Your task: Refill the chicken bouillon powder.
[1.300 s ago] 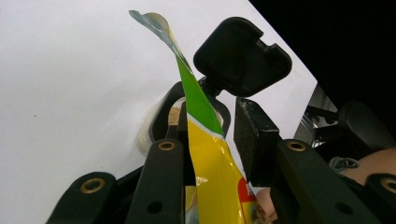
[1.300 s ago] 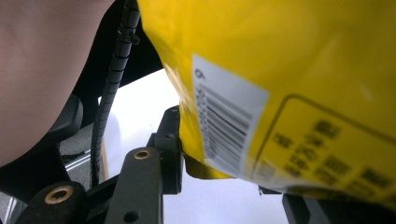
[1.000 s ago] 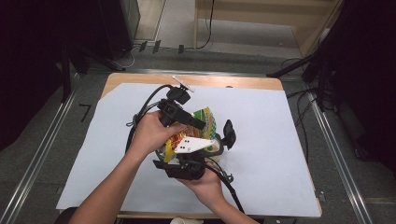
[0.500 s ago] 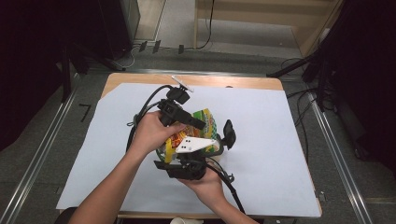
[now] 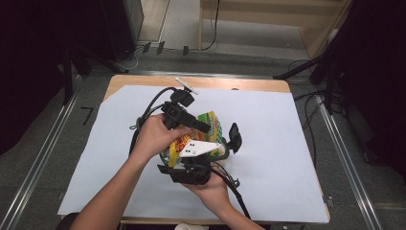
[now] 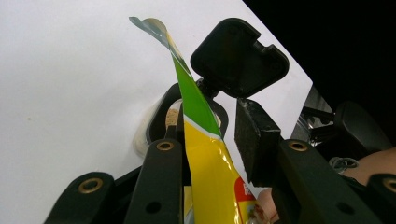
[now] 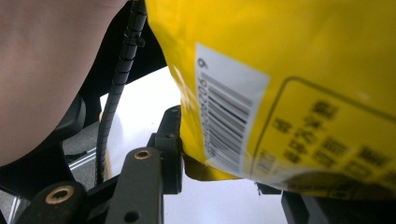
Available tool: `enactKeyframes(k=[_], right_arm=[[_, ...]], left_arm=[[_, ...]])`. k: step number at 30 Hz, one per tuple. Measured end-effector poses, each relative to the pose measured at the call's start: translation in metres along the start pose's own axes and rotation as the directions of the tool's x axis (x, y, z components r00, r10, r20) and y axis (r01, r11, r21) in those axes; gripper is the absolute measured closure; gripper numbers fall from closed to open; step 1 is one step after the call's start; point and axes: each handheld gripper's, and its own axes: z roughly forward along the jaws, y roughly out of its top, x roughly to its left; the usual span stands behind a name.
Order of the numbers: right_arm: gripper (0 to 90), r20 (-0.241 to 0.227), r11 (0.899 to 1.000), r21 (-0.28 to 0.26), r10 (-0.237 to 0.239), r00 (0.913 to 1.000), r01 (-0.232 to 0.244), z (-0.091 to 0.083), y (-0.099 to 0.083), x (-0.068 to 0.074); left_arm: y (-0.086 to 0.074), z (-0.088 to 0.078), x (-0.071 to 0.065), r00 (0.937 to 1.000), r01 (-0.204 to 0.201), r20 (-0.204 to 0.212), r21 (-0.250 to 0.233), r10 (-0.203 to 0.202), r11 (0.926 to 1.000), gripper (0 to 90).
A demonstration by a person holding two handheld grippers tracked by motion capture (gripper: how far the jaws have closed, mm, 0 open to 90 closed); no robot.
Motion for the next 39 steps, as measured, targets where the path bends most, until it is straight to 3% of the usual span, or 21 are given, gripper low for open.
enactKeyframes(k=[14, 39], right_arm=[[62.7, -0.005, 1.000, -0.007, 0.020, 0.9998, -0.020, 0.0002, 0.0004, 0.0021], [62.8, 0.002, 1.000, -0.017, 0.007, 1.0000, -0.007, -0.0009, 0.0014, 0.0039]], left_arm=[[0.0005, -0.0004, -0.0027, 1.0000, -0.001, -0.005, 0.011, 0.001, 0.9999, 72.0], [0.0011, -0.0023, -0.0078, 0.9997, -0.015, -0.020, 0.008, 0.015, 0.9999, 71.9]])
